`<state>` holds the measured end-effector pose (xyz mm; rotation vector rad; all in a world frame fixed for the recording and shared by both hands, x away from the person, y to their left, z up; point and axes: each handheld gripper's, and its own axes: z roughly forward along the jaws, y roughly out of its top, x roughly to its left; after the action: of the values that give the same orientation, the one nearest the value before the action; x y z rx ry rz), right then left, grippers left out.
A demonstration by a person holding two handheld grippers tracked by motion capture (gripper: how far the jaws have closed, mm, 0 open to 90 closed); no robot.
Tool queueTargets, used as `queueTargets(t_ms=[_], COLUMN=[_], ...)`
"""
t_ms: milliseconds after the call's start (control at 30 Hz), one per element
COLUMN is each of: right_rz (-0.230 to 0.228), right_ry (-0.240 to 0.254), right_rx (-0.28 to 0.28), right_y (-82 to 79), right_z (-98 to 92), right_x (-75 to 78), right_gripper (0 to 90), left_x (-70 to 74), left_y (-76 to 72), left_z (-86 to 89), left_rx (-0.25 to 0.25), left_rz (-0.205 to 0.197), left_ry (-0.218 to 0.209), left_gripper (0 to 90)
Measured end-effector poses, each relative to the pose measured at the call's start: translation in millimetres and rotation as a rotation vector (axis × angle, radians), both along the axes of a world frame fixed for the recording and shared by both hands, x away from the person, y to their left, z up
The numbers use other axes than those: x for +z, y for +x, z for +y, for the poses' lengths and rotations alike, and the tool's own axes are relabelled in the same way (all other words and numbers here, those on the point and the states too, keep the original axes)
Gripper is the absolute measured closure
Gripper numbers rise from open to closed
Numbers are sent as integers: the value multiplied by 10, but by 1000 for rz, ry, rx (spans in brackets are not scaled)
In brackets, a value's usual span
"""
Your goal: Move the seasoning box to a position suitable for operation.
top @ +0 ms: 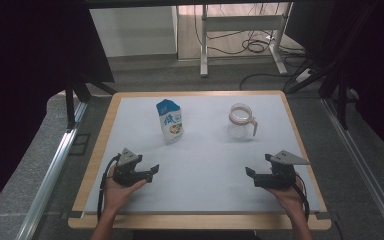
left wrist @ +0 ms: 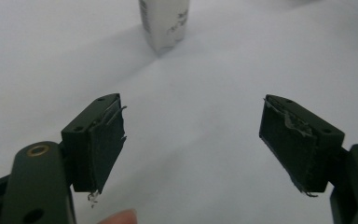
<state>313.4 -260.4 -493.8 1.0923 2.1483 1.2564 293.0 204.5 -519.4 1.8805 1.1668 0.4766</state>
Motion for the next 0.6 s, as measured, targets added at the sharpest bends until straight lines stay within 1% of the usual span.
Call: queueTargets(t_ms=[33, 67, 100, 133, 233, 300, 400, 467, 533, 567, 600], right_rz=[-8, -14, -14, -21, -26, -28, -24, -27, -27, -33, -28], right_ry=[11, 13, 13, 17, 14, 19, 26, 33, 27, 16, 16], right_rx=[-6, -12, -12, -17, -19, -19, -15, -14, -11, -7, -3], right_y=[-8, -11, -11, -22, -24, -6, 41, 89, 133, 171, 193], right_z=[-6, -5, -5, 11, 22, 27, 29, 38, 55, 70, 75], right_x=[20, 37, 37, 76, 104, 134, 164, 192, 228, 263, 281], right_gripper=[103, 103, 103, 103, 102, 102, 102, 102, 102, 103, 103], left_x=[5, 17, 17, 24, 30, 36, 65, 94, 118, 122, 118], left_y=[0, 4, 4, 15, 23, 24, 37, 37, 33, 32, 38], left_z=[6, 24, 24, 26, 28, 34, 42, 48, 43, 43, 48], left_rx=[0, -18, -18, -38, -45, -58, -49, -53, -55, -54, -53], left_rz=[1, 11, 11, 33, 39, 38, 37, 23, 11, 7, 11], left_ry=[-3, -22, -22, -32, -34, -30, -27, -27, -38, -41, -41], left_gripper=[231, 232, 229, 218, 201, 194, 172, 165, 165, 162, 160])
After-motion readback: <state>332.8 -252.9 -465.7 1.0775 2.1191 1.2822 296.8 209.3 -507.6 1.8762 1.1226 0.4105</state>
